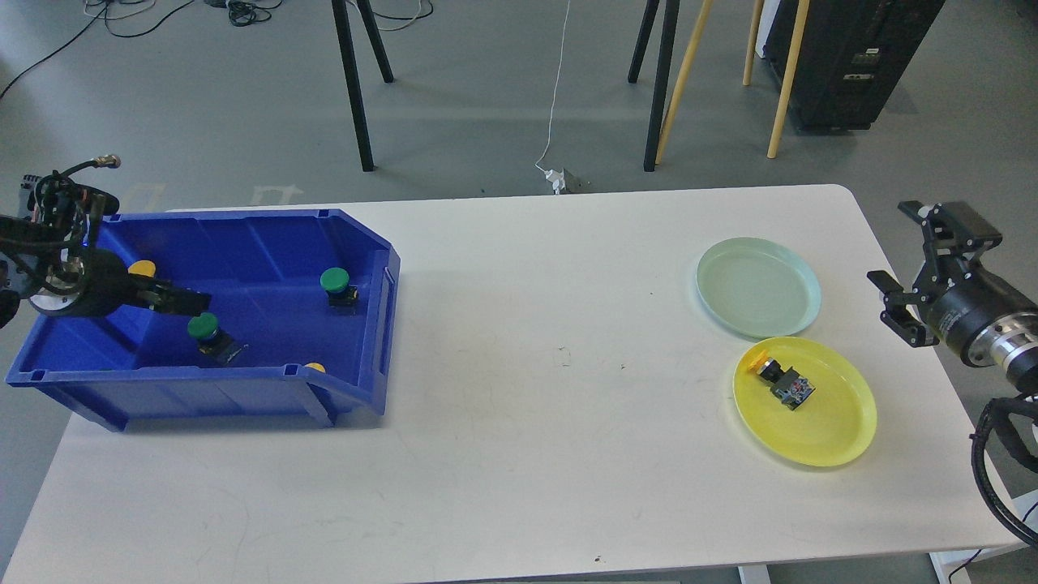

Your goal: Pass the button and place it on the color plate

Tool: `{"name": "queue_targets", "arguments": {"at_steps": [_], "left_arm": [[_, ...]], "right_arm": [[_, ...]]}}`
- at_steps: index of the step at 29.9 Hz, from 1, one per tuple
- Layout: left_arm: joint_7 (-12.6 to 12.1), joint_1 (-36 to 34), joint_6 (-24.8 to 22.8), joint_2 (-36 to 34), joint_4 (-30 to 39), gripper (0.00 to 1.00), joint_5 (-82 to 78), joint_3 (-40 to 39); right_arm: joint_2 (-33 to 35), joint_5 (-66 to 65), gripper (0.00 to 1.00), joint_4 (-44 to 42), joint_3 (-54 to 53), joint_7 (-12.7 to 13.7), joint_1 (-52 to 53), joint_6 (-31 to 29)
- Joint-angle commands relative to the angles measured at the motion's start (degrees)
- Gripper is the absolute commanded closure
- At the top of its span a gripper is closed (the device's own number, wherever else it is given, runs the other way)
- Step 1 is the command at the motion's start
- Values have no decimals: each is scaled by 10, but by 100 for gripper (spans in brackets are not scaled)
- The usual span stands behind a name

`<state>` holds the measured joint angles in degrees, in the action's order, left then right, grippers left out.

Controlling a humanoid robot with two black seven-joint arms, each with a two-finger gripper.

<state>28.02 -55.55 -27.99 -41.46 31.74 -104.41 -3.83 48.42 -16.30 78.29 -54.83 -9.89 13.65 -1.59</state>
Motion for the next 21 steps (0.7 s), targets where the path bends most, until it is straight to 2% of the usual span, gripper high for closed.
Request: {"name": "queue_targets", "arguments": {"at_steps": [1,21], "left_arm": [[0,1,0,16,-18,1,3,23],[0,21,0,46,-33,1,5,31]], "right_arm": [[1,22,0,-4,-20,1,0,-21],[2,24,0,-12,-19,0,-20,-25]]}}
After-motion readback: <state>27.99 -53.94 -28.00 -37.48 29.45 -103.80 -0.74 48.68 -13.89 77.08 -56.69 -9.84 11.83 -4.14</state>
